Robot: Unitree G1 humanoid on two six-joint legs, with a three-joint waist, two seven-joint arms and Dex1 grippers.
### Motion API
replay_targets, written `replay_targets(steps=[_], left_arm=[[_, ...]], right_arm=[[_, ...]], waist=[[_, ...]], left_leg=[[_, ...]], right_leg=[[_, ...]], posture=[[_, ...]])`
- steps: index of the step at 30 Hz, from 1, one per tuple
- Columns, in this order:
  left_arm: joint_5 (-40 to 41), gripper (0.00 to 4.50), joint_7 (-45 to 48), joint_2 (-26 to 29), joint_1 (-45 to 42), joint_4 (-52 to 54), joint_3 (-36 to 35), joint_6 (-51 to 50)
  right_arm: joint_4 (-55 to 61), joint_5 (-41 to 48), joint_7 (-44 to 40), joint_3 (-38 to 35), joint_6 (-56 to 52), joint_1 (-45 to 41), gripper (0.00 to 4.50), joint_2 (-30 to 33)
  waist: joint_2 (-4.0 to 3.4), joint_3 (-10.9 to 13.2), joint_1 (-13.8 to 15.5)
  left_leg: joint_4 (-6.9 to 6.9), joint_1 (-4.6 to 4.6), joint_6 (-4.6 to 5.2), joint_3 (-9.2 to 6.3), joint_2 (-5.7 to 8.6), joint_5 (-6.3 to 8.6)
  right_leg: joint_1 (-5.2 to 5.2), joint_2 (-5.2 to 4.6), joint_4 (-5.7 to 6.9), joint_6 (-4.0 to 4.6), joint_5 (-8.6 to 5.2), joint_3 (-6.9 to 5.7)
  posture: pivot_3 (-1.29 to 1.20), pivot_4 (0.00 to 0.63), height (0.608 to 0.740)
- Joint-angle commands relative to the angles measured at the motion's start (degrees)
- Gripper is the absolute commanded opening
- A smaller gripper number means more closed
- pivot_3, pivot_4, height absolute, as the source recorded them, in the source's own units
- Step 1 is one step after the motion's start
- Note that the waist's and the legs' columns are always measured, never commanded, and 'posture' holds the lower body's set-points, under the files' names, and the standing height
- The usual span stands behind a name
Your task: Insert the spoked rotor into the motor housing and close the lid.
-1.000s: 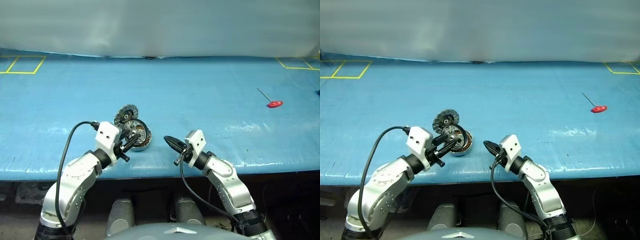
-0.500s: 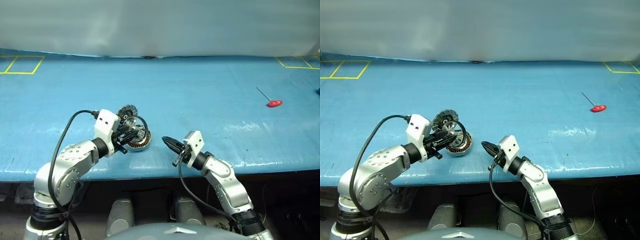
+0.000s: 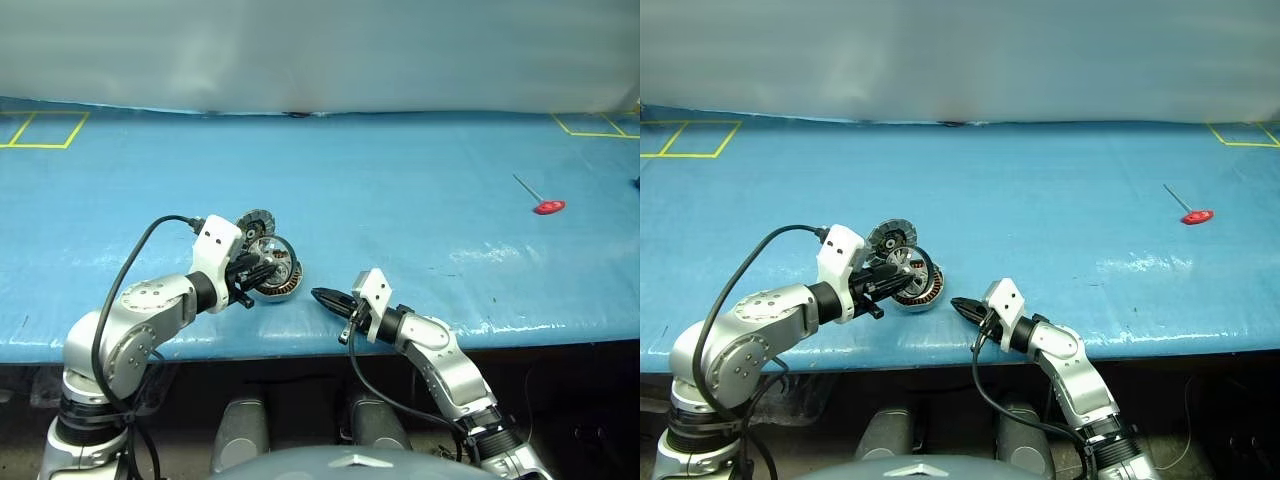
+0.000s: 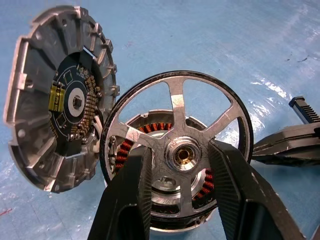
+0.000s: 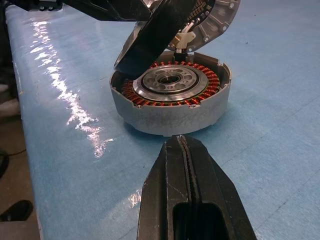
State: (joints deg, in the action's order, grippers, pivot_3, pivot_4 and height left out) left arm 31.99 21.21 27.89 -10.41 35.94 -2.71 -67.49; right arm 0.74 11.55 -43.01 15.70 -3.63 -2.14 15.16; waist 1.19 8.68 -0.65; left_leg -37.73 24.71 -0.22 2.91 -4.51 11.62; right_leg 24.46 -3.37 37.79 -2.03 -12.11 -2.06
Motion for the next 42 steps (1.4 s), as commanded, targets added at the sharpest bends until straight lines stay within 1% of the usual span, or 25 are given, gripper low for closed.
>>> replay_targets(steps=[1,10,20,37,39,40,42], left_arm=[[0.3,1.39,0.3,0.9,-1.3,-0.1,0.2,-0.1],[0.9,1.39,0.6,2.5,-2.0,-0.7,0.3,-2.3],[1.5,1.39,1.0,2.8,-1.3,-1.0,0.7,-3.5],[1.4,1.39,1.8,3.4,-2.1,-1.6,0.3,-4.4],[1.4,2.12,1.8,3.3,-2.1,-1.7,0.3,-4.4],[1.4,2.37,1.7,3.3,-2.1,-1.7,0.3,-4.4],[1.1,3.05,1.8,3.2,-2.1,-2.2,0.5,-4.0]], right_arm=[[1.1,-0.1,0.0,0.1,1.6,-0.4,0.00,-0.6],[0.4,-0.9,1.2,0.2,2.3,-0.4,0.00,-1.3],[0.1,-2.0,2.2,0.3,2.6,-0.4,0.00,-2.5],[-0.1,-2.8,3.2,0.7,2.4,-0.3,0.00,-2.9],[0.0,-2.9,3.3,0.6,2.4,-0.2,0.00,-2.9],[0.0,-2.9,3.3,0.6,2.4,-0.2,0.00,-3.0],[0.0,-2.9,3.3,0.6,2.4,-0.2,0.00,-3.0]], waist=[[0.00,0.0,0.0],[0.00,0.0,0.0],[0.00,0.0,0.0],[0.00,0.0,0.0],[0.00,0.0,0.0],[0.00,0.0,0.0],[0.00,0.0,0.0]], left_leg=[[0.01,0.00,0.00,0.00,0.00,0.00],[0.04,-0.01,0.00,0.00,0.00,0.00],[0.08,-0.02,0.00,0.00,0.00,0.00],[0.12,-0.02,-0.01,0.01,0.00,0.00],[0.13,-0.02,0.00,0.01,0.00,0.00],[0.13,-0.02,-0.01,0.01,0.00,0.00],[0.13,-0.02,-0.01,0.01,0.00,0.00]], right_leg=[[0.00,0.00,0.00,0.00,0.00,0.00],[0.03,0.00,-0.01,0.01,-0.01,0.00],[0.04,-0.01,-0.02,0.03,-0.02,0.00],[0.06,-0.01,-0.03,0.05,-0.03,0.00],[0.06,-0.01,-0.03,0.05,-0.03,0.00],[0.06,-0.01,-0.03,0.05,-0.03,0.00],[0.07,-0.01,-0.03,0.05,-0.03,0.00]], posture=[[0.00,0.150,0.740],[0.00,0.150,0.740],[0.00,0.150,0.740],[0.00,0.150,0.740],[0.00,0.150,0.740],[0.00,0.150,0.740],[0.00,0.150,0.740]])
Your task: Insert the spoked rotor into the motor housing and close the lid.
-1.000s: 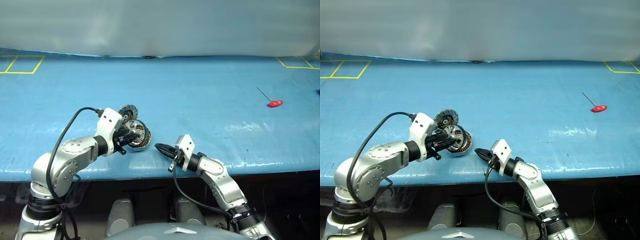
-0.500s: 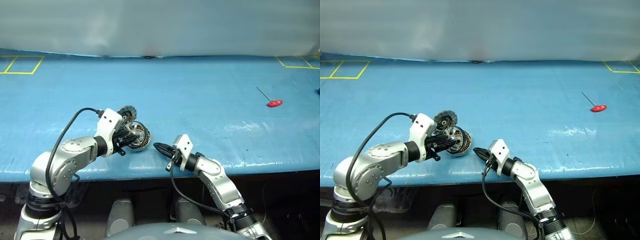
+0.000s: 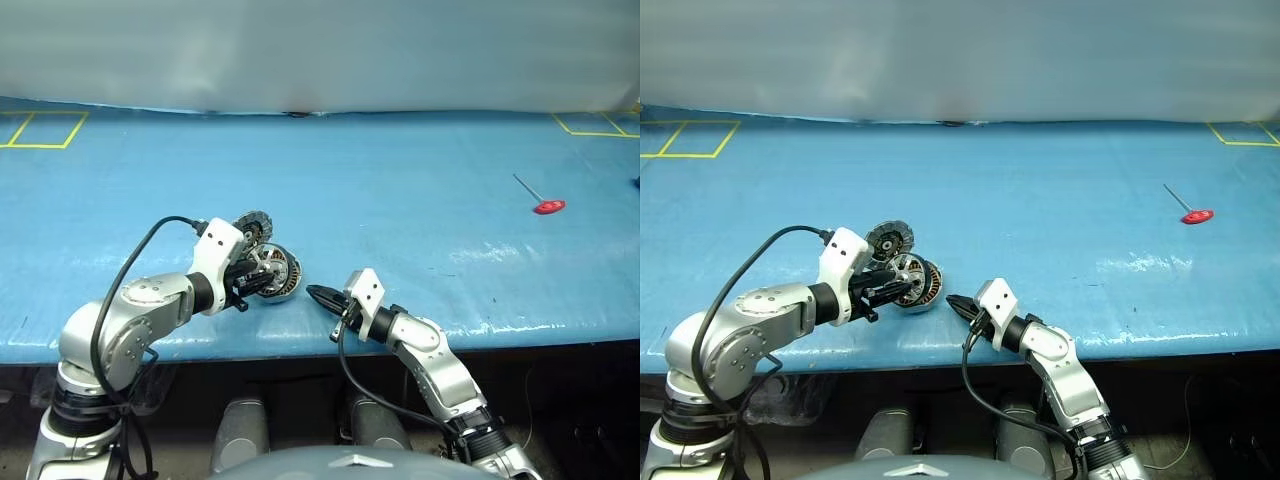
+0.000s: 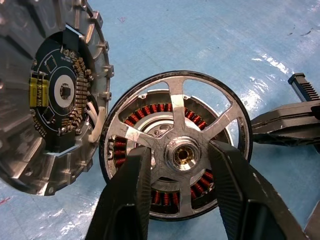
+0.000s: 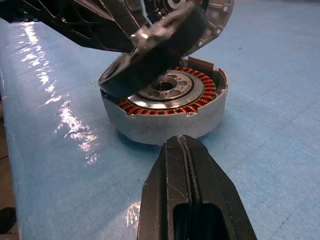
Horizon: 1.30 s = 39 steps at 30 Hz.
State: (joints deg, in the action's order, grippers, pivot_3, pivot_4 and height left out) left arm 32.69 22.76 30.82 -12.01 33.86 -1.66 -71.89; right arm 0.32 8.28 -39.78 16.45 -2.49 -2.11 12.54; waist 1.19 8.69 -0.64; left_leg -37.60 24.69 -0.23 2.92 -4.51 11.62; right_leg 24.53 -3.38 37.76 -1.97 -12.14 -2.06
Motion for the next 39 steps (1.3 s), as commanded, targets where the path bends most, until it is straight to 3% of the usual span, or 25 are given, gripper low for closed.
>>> replay_targets(steps=[1,4,5,12,19,22,29,34,39], left_arm=[[0.3,3.31,0.3,0.2,-0.5,-0.2,-0.4,0.5],[0.3,4.39,0.3,0.0,-0.4,-0.3,-0.5,0.9],[0.3,4.48,0.3,-0.1,-0.4,-0.3,-0.5,0.9],[4.1,4.48,0.3,-3.4,-2.4,2.6,-5.7,1.5],[6.6,4.48,1.4,-2.5,0.4,6.5,-7.5,4.5],[3.0,3.88,1.5,-1.3,6.0,7.7,-4.9,10.2],[-9.7,1.53,1.9,-1.9,20.3,4.6,0.4,33.0],[-15.4,0.03,1.3,-5.7,26.3,2.0,2.5,47.6],[-18.9,0.03,2.8,-9.2,31.0,-1.9,4.6,60.9]], right_arm=[[0.5,0.3,0.1,-0.2,1.2,-0.2,0.00,-0.4],[0.5,0.3,0.2,-0.2,1.2,-0.2,0.00,-0.4],[0.5,0.3,0.2,-0.2,1.1,-0.1,0.00,-0.4],[0.6,0.4,-0.1,-0.2,0.7,-0.3,0.00,-0.3],[0.7,0.8,-0.3,-0.8,0.0,-1.2,0.00,0.1],[1.3,0.7,-0.3,-1.0,-0.8,-1.7,0.00,0.7],[4.6,-0.5,1.9,-1.6,-6.0,-3.2,0.00,2.6],[7.9,-4.3,4.1,-0.4,-12.4,-5.5,0.00,4.7],[12.2,-3.8,6.2,-0.2,-21.1,-10.6,0.00,3.2]], waist=[[0.00,0.0,0.0],[0.00,0.0,0.0],[0.00,0.0,0.0],[0.01,0.0,0.0],[0.01,0.0,-0.1],[0.01,0.0,-0.1],[-0.02,0.0,0.1],[-0.08,0.1,0.1],[-0.09,0.1,0.0]], left_leg=[[0.00,0.00,0.00,0.00,0.00,0.00],[0.00,0.01,0.00,0.00,0.00,0.00],[0.00,0.01,0.00,0.00,0.00,0.00],[0.00,0.01,0.00,0.00,0.00,0.00],[0.03,0.01,0.00,0.02,0.01,0.00],[0.04,0.00,0.00,0.03,0.00,0.00],[0.08,-0.03,-0.05,0.07,0.00,0.03],[0.08,-0.02,-0.30,0.10,-0.02,0.18],[0.14,0.00,-0.28,0.12,-0.02,0.17]], right_leg=[[0.00,0.00,0.00,0.00,0.00,0.00],[0.00,0.00,-0.01,0.00,0.00,0.00],[0.00,0.00,-0.01,0.00,0.00,0.00],[-0.02,0.00,-0.01,0.00,0.00,0.00],[-0.03,0.00,-0.01,0.01,0.00,0.02],[-0.03,0.01,-0.01,0.02,-0.01,0.03],[0.10,-0.08,-0.07,0.05,-0.03,0.02],[0.25,-0.13,-0.11,0.04,-0.03,-0.03],[0.24,-0.14,-0.16,0.04,-0.03,-0.05]], posture=[[0.00,0.150,0.740],[0.00,0.150,0.740],[0.00,0.150,0.740],[0.00,0.150,0.740],[0.00,0.150,0.740],[0.00,0.150,0.740],[0.00,0.150,0.740],[0.00,0.150,0.740],[0.00,0.150,0.740]])
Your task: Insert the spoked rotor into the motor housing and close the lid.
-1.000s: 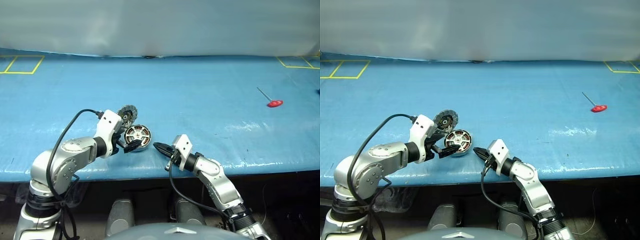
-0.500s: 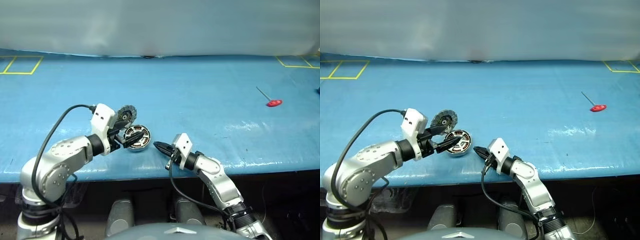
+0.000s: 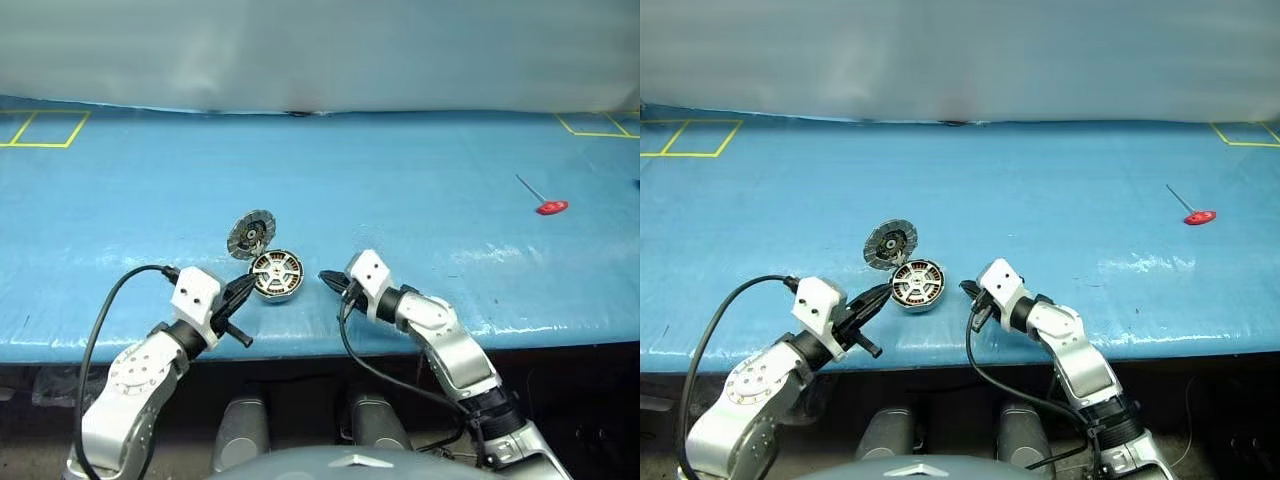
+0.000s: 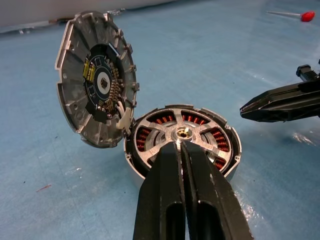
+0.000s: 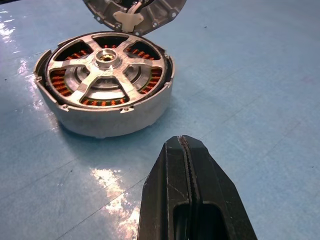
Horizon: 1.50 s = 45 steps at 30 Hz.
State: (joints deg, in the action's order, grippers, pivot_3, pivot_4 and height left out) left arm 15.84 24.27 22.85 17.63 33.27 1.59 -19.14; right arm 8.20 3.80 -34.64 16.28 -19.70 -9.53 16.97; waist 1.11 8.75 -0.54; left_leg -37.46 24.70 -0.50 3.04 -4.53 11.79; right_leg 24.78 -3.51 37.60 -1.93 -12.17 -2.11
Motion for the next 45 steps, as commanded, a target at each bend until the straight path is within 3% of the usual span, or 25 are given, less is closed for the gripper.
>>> replay_targets(steps=[1,8,16,33,45], left_arm=[[-2.6,0.03,1.4,-1.6,1.9,-2.1,1.7,10.2],[-4.7,0.03,0.5,-5.2,4.7,-7.2,2.9,17.8],[-4.2,0.03,0.5,-6.8,6.6,-8.3,2.3,20.6],[-3.8,0.03,0.0,-7.6,6.9,-8.7,2.4,20.5],[-4.0,0.03,1.7,-7.1,5.7,-9.4,3.3,20.5]], right_arm=[[4.8,0.8,1.2,0.0,-5.1,-4.1,0.00,-1.7],[3.6,1.7,2.5,2.4,-13.0,-11.1,0.00,-7.0],[-4.3,0.0,2.7,7.8,-12.3,-15.0,0.00,-11.8],[-17.0,-2.8,2.6,10.7,-11.3,-16.4,0.00,-14.4],[-1.4,2.1,-3.3,8.1,-16.2,-17.9,0.00,-9.5]], waist=[[-0.02,0.0,-0.1],[-0.02,0.0,0.0],[-0.03,0.0,-0.2],[-0.12,-0.1,-0.6],[-0.18,-0.1,-0.5]], left_leg=[[0.03,0.01,0.06,0.03,-0.01,-0.04],[0.18,0.06,0.20,0.00,-0.02,-0.12],[0.19,0.27,0.22,0.01,-0.02,-0.13],[0.19,0.09,0.22,0.01,-0.08,-0.13],[0.19,0.29,0.20,0.03,-0.06,-0.12]], right_leg=[[-0.02,0.01,0.00,0.00,0.00,0.00],[0.14,0.02,0.00,0.11,-0.07,-0.06],[0.38,0.04,0.04,0.12,-0.07,-0.07],[0.33,0.09,0.15,0.15,-0.09,-0.06],[0.50,0.05,0.13,0.15,-0.09,-0.07]], posture=[[0.00,0.150,0.740],[0.00,0.150,0.740],[0.00,0.150,0.740],[0.00,0.150,0.740],[0.00,0.150,0.740]])
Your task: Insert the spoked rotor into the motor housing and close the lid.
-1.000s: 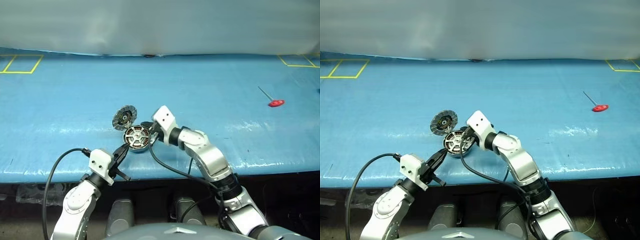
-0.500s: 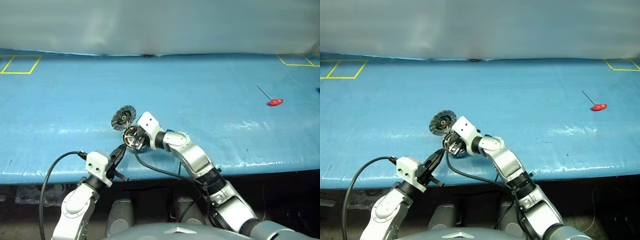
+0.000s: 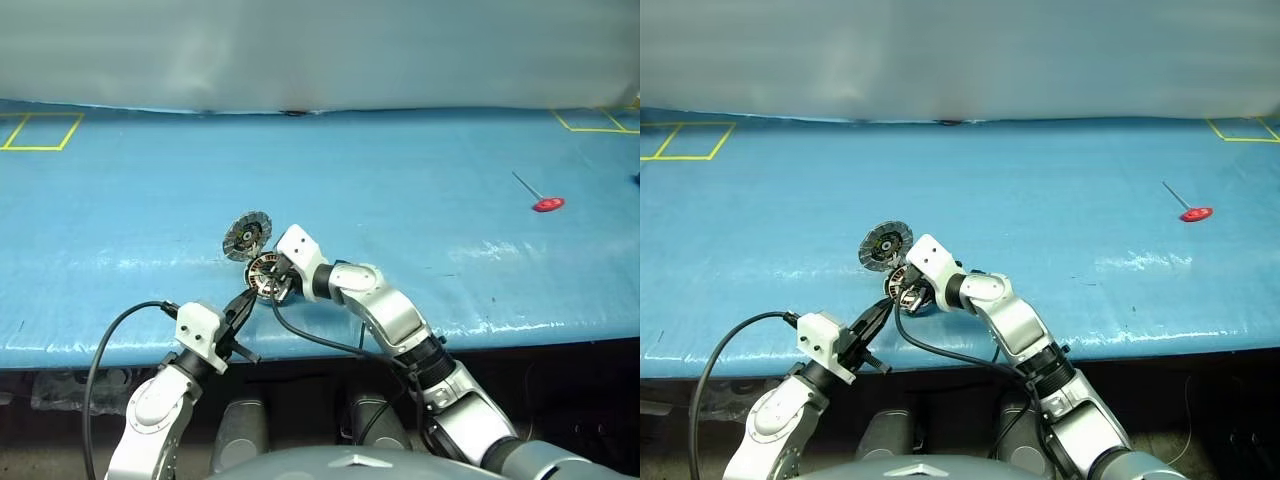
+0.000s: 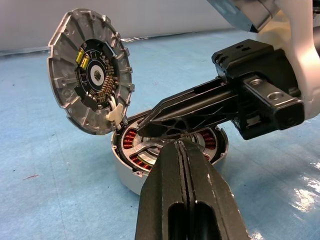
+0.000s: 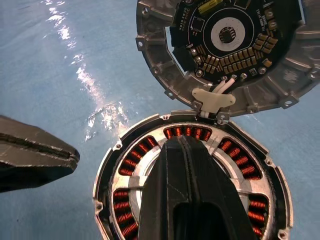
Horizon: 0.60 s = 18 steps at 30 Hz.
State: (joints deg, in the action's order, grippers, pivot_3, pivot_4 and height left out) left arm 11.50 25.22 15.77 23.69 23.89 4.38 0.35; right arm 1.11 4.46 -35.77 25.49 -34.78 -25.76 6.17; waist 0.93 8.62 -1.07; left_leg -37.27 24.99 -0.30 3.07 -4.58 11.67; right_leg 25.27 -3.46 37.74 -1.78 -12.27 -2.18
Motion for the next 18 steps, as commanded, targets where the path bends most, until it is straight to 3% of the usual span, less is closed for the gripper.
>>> replay_targets(steps=[1,9,14,18], left_arm=[[0.3,0.03,1.0,0.2,-0.5,-0.1,0.7,1.0],[1.4,0.03,2.1,2.8,-0.1,0.6,-1.5,-1.0],[9.6,0.03,5.6,7.2,1.6,1.5,-10.1,-4.4],[15.6,0.03,5.8,8.9,-0.2,-0.1,-18.5,-6.2]], right_arm=[[6.8,1.7,-2.8,-1.3,-1.3,-2.2,0.00,2.2],[16.0,2.0,-8.2,-1.0,0.1,-0.4,0.00,12.0],[19.5,3.5,-9.1,-2.7,3.5,5.5,0.00,15.5],[19.3,5.4,-7.8,-5.3,11.0,12.6,0.00,14.3]], waist=[[0.00,0.0,0.0],[0.02,0.0,0.2],[0.05,0.0,0.2],[0.09,0.0,0.4]], left_leg=[[0.00,0.09,0.01,-0.01,0.00,0.00],[0.02,0.30,0.04,-0.11,-0.02,-0.02],[0.02,0.30,0.03,-0.11,-0.03,-0.02],[-0.01,0.26,0.03,-0.15,-0.04,-0.02]], right_leg=[[0.07,0.01,0.00,0.01,0.00,0.00],[0.06,0.15,0.05,0.06,-0.03,0.00],[0.11,0.12,0.03,0.09,-0.05,-0.01],[0.11,0.12,0.04,0.08,-0.06,-0.05]], posture=[[0.00,0.150,0.740],[0.00,0.150,0.740],[0.00,0.150,0.740],[0.00,0.150,0.740]])
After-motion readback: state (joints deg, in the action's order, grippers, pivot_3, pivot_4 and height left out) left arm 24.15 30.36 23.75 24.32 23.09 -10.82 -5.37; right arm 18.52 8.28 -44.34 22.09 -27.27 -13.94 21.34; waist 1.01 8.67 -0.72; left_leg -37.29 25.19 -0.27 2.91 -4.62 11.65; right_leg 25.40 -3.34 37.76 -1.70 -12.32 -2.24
